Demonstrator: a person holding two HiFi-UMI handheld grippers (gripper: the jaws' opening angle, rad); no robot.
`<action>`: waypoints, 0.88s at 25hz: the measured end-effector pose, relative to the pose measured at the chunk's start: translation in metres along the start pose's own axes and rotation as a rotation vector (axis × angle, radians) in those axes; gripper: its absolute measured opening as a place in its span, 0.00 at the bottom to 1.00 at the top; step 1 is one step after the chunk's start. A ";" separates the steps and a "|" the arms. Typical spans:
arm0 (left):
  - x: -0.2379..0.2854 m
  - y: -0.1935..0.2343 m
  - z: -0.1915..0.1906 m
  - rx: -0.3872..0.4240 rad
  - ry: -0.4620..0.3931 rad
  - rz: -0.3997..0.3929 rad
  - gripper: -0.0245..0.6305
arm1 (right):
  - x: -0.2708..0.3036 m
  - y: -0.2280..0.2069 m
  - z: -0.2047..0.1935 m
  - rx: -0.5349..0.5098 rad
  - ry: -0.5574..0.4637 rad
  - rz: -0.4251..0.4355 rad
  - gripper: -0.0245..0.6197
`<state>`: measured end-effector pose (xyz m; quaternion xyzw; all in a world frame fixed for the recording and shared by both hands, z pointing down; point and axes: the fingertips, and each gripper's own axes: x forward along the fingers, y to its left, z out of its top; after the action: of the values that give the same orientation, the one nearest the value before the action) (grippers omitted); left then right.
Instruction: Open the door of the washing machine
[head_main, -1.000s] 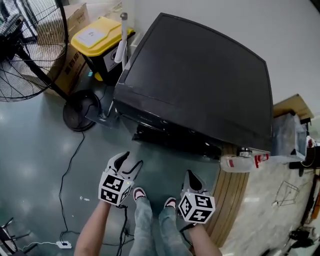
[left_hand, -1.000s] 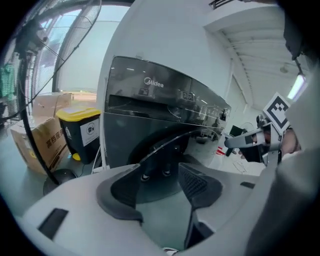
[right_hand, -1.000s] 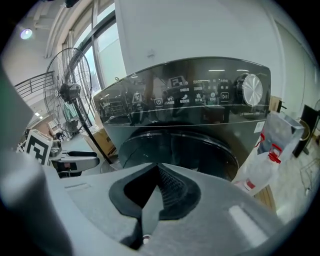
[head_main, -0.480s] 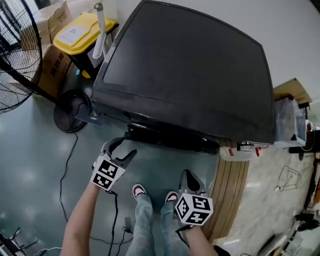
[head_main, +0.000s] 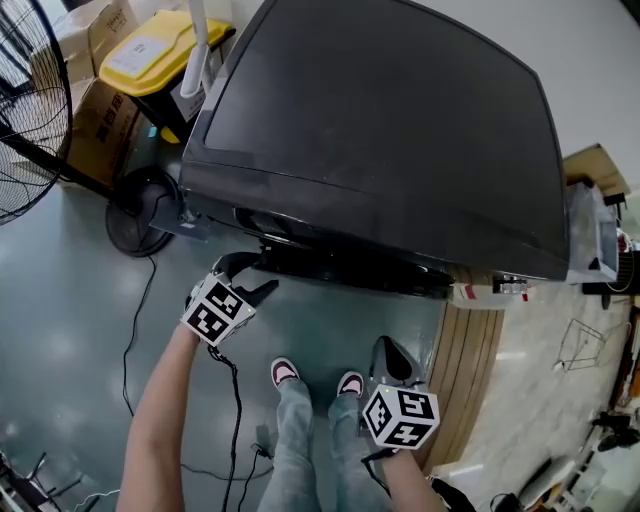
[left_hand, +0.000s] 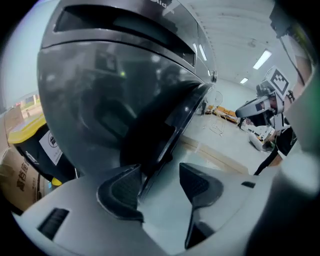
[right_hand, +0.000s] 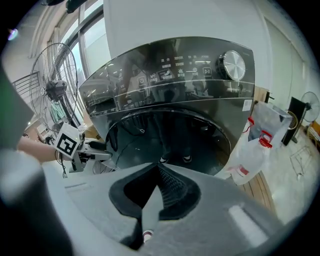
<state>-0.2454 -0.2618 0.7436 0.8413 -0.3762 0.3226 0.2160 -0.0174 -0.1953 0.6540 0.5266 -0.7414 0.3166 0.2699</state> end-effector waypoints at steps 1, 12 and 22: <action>0.002 0.000 0.001 0.011 0.006 -0.010 0.39 | 0.001 0.001 -0.002 -0.004 0.003 0.004 0.05; 0.007 -0.003 0.000 0.001 0.014 -0.061 0.31 | 0.006 -0.003 -0.005 -0.003 0.012 -0.005 0.05; 0.003 -0.005 -0.003 -0.021 0.058 -0.070 0.30 | -0.005 -0.011 -0.003 0.011 -0.009 -0.026 0.05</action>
<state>-0.2410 -0.2583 0.7475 0.8419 -0.3436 0.3351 0.2465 -0.0052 -0.1929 0.6543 0.5389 -0.7340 0.3150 0.2677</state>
